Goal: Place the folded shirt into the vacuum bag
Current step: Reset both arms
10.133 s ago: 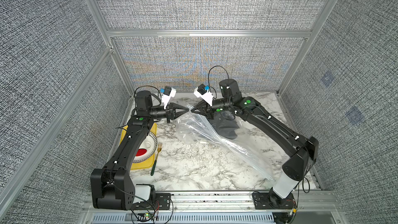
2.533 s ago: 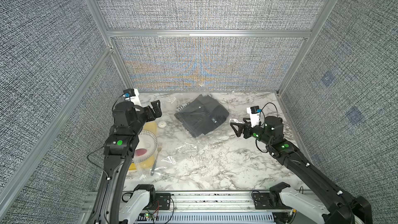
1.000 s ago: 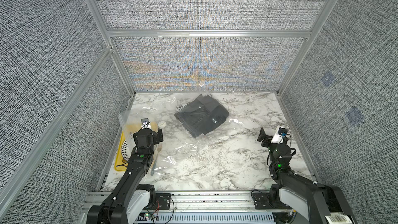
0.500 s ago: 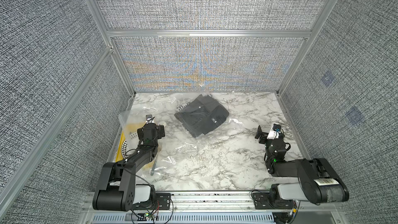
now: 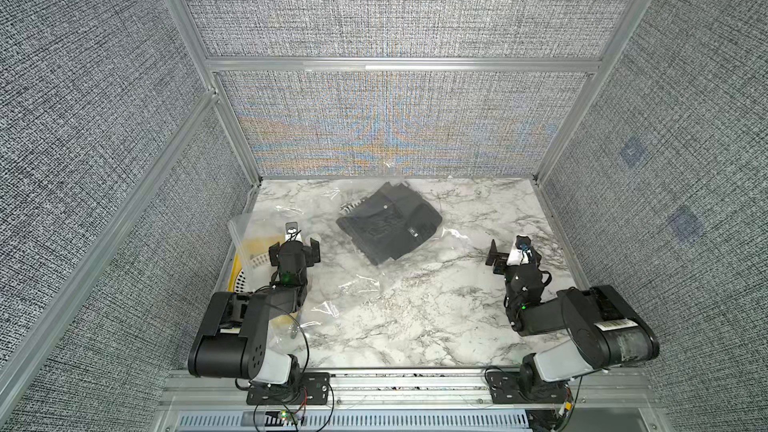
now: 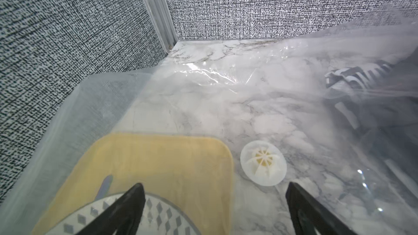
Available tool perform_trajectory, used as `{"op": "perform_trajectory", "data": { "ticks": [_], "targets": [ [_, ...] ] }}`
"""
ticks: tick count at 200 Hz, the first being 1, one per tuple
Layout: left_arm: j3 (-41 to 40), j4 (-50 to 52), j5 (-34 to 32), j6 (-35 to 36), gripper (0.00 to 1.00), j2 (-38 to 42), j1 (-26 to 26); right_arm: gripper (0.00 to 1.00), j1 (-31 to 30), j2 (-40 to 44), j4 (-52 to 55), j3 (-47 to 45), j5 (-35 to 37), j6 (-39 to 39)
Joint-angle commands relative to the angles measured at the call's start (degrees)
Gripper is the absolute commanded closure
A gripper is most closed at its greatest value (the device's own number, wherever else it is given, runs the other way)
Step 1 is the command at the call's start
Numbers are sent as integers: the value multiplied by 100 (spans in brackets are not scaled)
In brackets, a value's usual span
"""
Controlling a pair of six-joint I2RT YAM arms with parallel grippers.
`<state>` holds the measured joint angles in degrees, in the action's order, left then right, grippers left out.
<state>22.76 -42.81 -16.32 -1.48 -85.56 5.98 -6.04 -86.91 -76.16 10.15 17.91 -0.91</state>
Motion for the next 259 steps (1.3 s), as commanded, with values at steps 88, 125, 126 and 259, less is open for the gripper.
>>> {"op": "perform_trajectory", "data": {
  "ticks": [88, 125, 126, 259],
  "targets": [
    [159, -68, 259, 107, 0, -76, -41, 1, 396, 0, 444, 234, -719, 203],
    [123, -113, 256, 117, 0, -48, -37, 1, 378, 19, 439, 222, -691, 191],
    [123, -114, 254, 114, 0, -48, -36, 1, 377, 22, 433, 219, -692, 189],
    [132, -102, 260, 120, 0, -57, -40, 1, 377, 24, 435, 226, -693, 187]
  ]
}}
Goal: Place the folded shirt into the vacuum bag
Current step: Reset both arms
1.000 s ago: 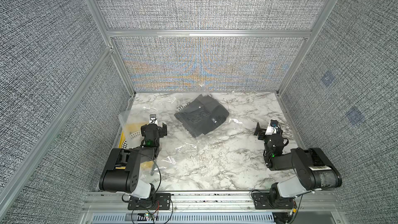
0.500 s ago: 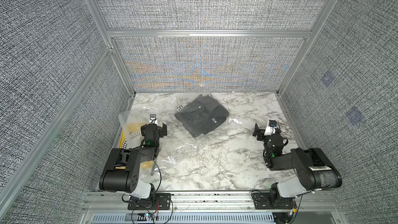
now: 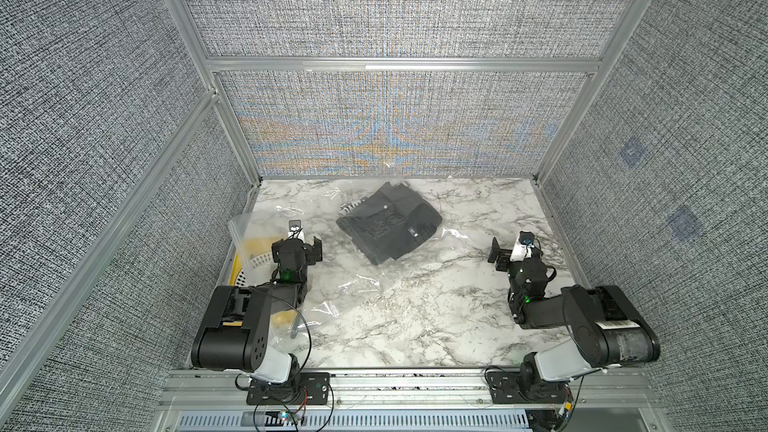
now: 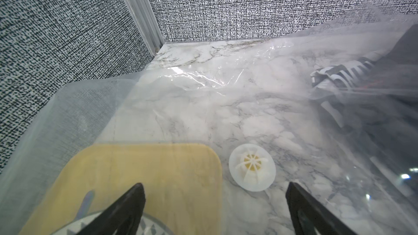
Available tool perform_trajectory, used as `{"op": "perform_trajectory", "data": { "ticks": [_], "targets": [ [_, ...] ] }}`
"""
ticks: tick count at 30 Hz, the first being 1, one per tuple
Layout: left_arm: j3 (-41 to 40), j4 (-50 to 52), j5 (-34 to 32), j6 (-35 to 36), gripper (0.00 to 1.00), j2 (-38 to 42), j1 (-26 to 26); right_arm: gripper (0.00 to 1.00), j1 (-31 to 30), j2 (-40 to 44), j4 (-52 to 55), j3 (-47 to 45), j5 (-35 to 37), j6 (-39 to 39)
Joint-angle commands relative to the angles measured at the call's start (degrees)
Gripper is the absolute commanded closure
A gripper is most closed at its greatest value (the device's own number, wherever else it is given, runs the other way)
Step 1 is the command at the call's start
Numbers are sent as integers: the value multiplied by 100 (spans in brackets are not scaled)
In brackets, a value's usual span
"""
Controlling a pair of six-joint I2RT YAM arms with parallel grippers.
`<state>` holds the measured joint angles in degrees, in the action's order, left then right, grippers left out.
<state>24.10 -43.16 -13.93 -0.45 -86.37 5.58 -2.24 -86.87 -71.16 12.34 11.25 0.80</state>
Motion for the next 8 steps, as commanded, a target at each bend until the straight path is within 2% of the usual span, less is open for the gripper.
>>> {"op": "perform_trajectory", "data": {
  "ticks": [1, 8],
  "targets": [
    [-2, -69, 22, 18, 0, 24, 2, 1, -8, 16, -65, 2, -26, 17],
    [-2, -68, 38, 10, 0, 32, 0, 1, -7, 16, -66, 5, -25, 17]
  ]
}}
